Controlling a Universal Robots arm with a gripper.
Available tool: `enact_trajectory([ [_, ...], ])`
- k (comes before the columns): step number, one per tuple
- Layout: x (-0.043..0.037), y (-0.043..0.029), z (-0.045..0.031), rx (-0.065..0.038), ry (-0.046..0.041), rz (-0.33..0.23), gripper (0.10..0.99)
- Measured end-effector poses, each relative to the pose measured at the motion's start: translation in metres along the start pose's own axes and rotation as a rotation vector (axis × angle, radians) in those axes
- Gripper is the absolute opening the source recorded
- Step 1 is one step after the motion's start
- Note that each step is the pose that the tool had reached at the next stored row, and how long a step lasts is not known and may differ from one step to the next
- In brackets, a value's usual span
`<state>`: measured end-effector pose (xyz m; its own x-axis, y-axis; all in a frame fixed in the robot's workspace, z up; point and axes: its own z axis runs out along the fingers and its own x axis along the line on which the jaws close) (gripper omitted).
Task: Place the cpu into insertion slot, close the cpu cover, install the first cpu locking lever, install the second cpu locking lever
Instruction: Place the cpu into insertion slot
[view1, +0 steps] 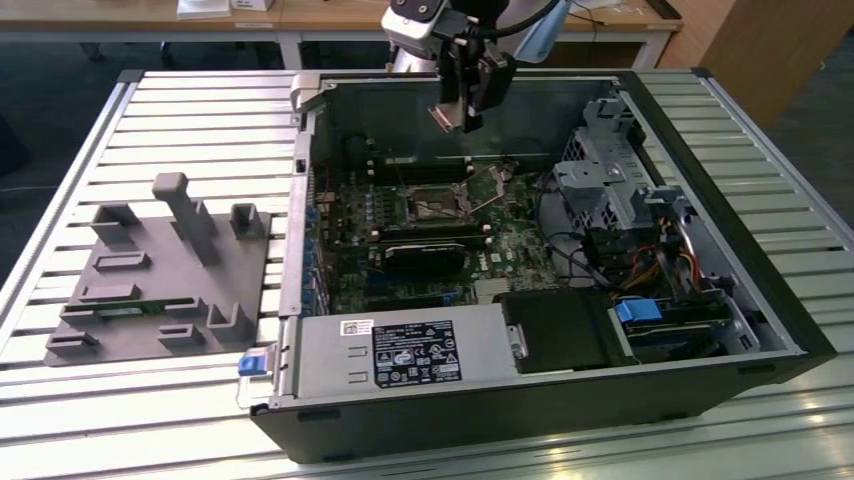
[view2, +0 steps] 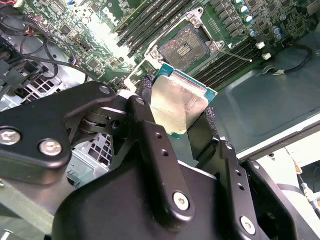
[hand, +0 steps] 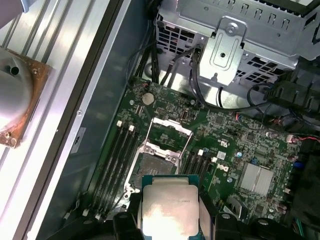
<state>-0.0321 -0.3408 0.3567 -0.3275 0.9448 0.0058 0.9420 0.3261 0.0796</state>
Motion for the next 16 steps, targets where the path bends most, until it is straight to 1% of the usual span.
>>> enact_trajectory([
  [12, 0.0000, -0.0001, 0.0009, 0.000, -0.0037, 0.026, 0.537],
  [13, 0.0001, -0.0001, 0.0010, 0.001, -0.0055, 0.029, 0.537],
  [14, 0.0002, -0.0001, 0.0011, 0.002, -0.0098, 0.032, 0.537],
  [15, 0.0004, 0.0000, 0.0013, 0.003, -0.0122, 0.037, 0.537],
  [16, 0.0006, 0.0001, 0.0017, 0.003, -0.0133, 0.044, 0.537],
])
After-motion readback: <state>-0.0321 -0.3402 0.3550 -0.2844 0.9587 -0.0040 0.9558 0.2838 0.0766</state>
